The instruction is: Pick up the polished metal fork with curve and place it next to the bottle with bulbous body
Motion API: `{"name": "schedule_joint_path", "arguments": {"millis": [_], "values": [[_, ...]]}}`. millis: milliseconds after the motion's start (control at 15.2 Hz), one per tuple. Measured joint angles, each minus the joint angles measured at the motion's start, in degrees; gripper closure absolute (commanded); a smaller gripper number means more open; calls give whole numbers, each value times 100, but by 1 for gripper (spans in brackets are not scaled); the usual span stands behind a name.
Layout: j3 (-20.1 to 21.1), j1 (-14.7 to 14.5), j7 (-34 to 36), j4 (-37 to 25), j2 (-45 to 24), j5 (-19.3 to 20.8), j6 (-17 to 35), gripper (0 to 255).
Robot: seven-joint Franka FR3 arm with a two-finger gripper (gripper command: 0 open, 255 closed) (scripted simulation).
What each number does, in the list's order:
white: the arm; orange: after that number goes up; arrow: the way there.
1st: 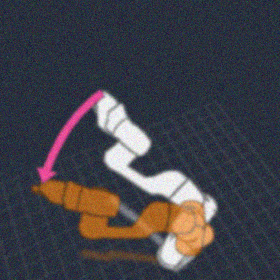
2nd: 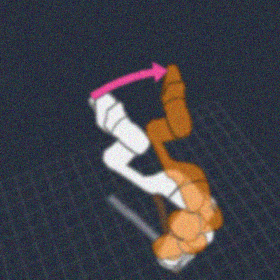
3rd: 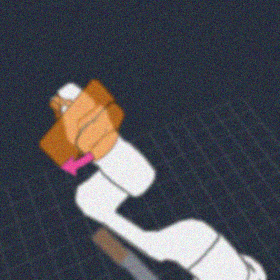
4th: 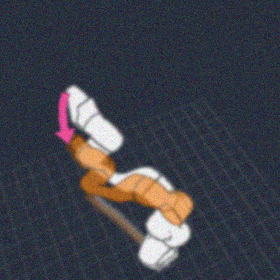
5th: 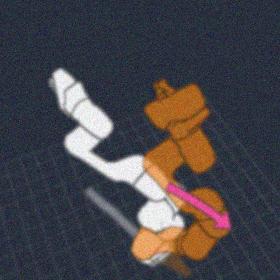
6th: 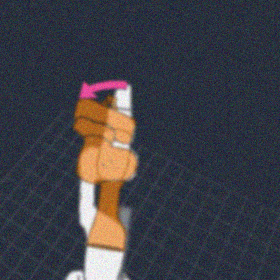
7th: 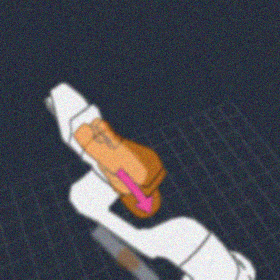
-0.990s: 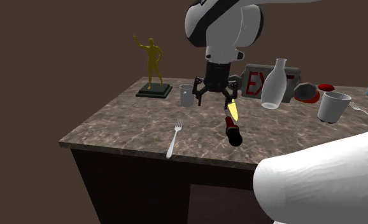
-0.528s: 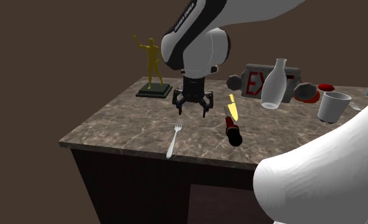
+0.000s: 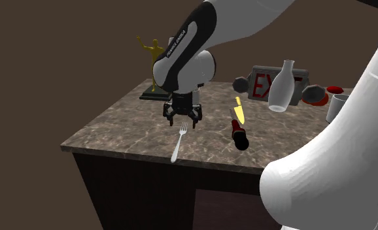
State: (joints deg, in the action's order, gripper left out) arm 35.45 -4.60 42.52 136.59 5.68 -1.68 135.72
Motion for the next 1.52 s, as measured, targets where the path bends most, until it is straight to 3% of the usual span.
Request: {"name": "schedule_joint_path", "arguments": {"millis": [330,726,792,1518], "values": [[44,39,234,101,-361,311,400,0],[47,43,276,112,-422,369,463,0],[47,43,276,112,-422,369,463,255],[19,61,247,82,-359,356,399,255]]}}
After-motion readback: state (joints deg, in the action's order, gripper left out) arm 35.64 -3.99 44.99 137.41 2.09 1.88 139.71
